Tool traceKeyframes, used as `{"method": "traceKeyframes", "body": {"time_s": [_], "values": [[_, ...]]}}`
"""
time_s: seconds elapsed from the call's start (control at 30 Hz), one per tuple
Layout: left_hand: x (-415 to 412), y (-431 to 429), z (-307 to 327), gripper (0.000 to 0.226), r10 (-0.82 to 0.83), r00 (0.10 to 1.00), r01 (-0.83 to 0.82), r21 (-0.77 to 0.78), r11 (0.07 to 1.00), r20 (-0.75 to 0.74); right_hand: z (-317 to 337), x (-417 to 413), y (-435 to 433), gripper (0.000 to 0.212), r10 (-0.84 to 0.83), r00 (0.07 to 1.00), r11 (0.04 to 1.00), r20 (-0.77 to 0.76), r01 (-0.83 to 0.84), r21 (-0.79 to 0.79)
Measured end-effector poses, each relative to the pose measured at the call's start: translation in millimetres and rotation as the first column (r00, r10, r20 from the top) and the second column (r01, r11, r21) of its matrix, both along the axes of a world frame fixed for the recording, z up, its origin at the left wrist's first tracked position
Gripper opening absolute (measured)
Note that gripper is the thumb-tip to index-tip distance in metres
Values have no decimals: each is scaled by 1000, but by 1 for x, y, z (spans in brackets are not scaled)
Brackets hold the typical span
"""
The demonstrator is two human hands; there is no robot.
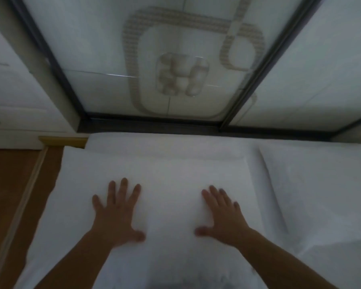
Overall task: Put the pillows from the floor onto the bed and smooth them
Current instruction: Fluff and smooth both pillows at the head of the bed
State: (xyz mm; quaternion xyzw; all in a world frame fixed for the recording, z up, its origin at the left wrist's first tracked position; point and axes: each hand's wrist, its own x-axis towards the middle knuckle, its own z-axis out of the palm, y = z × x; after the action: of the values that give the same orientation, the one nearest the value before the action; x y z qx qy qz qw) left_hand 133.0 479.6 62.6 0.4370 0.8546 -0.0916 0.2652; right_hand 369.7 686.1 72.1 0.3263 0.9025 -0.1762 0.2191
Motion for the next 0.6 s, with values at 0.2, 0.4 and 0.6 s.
{"method": "traceKeyframes", "body": {"time_s": [0.2,0.4,0.6], "values": [[-9,17,-33,134,-15,1000,14,-152,988,-4,-51,-13,2,126,45,995,999,91,-46,8],[6,21,-39,80,-65,992,67,14,998,-108,-56,-23,-24,49,35,990,968,-133,0,253],[17,13,-13,31,-105,962,201,395,897,-251,-35,-15,-11,26,-55,932,954,-359,154,255]]}}
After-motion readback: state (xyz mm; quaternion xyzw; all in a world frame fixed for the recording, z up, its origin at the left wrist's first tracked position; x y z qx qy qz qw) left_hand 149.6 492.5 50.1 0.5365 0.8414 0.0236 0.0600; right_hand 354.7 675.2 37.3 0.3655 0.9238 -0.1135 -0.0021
